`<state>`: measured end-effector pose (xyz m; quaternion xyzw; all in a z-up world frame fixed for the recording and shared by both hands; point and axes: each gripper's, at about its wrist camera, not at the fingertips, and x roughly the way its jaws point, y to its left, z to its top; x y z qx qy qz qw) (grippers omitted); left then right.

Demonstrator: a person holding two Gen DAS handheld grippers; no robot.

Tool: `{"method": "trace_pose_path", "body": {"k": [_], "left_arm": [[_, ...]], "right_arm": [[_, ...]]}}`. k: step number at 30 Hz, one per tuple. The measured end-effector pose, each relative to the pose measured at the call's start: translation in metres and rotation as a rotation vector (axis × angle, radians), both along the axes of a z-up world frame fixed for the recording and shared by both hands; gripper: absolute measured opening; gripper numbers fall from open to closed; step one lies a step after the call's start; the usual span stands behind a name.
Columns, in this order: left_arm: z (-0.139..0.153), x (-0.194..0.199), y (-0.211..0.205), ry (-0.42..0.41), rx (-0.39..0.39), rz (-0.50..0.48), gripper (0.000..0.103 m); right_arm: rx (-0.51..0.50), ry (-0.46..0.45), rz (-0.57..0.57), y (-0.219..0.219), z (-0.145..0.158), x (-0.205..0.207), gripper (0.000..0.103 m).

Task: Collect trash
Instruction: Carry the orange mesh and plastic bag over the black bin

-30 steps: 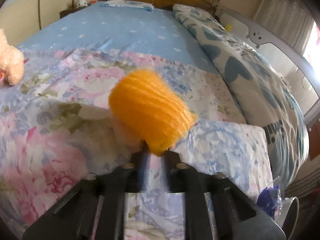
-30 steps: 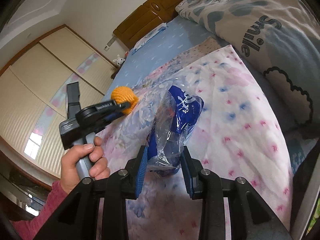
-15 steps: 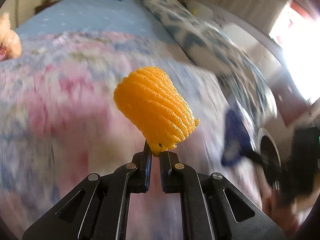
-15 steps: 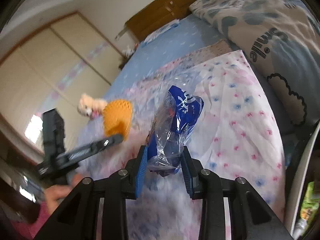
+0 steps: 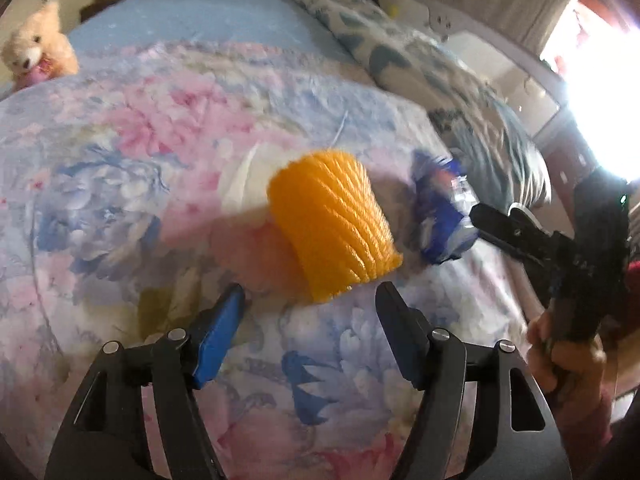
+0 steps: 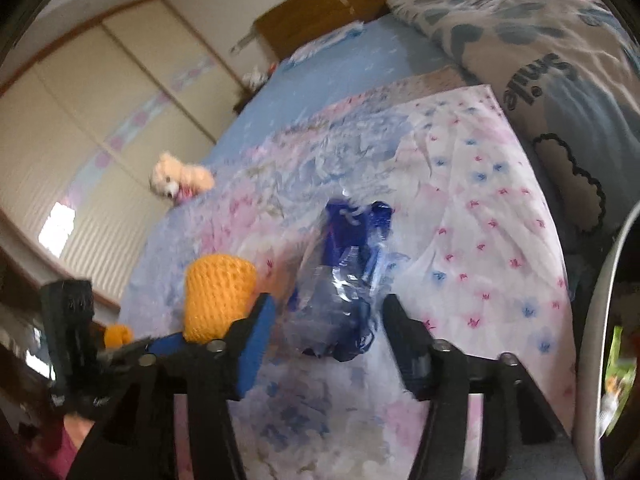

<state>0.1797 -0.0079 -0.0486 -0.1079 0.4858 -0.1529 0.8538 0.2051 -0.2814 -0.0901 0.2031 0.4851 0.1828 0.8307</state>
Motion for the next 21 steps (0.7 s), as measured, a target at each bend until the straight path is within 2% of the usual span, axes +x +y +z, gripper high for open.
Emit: {"method": "trace_pose_path", "body": {"k": [5,7,8,9,10,14,21], "left_arm": [[0.003,0.010,0.001,-0.022,-0.043,0.068,0.072],[0.001,0.017,-0.004,-0.041,-0.035,0.077,0.071],[-0.002,0.021,-0.008,-0.042,-0.020,0.076,0.056],[-0.005,0.023,-0.011,-0.036,-0.019,0.060,0.029],[-0.010,0.024,-0.012,-0.020,-0.022,0.040,0.026],[-0.006,0.013,-0.016,-0.051,0.003,0.033,0.022],[0.006,-0.016,-0.027,-0.068,0.016,0.002,0.022]], "right_arm": [[0.016,-0.001,-0.068,0.004,-0.008,0.001,0.063],[0.035,0.006,-0.068,0.005,-0.013,0.001,0.057],[0.045,0.012,-0.062,0.007,-0.015,0.002,0.051],[0.049,0.015,-0.052,0.009,-0.016,0.001,0.035],[0.054,0.014,-0.046,0.011,-0.015,-0.001,0.030],[0.038,-0.013,-0.030,0.014,-0.003,-0.014,0.027],[0.051,-0.047,-0.046,-0.002,0.018,-0.046,0.026]]}}
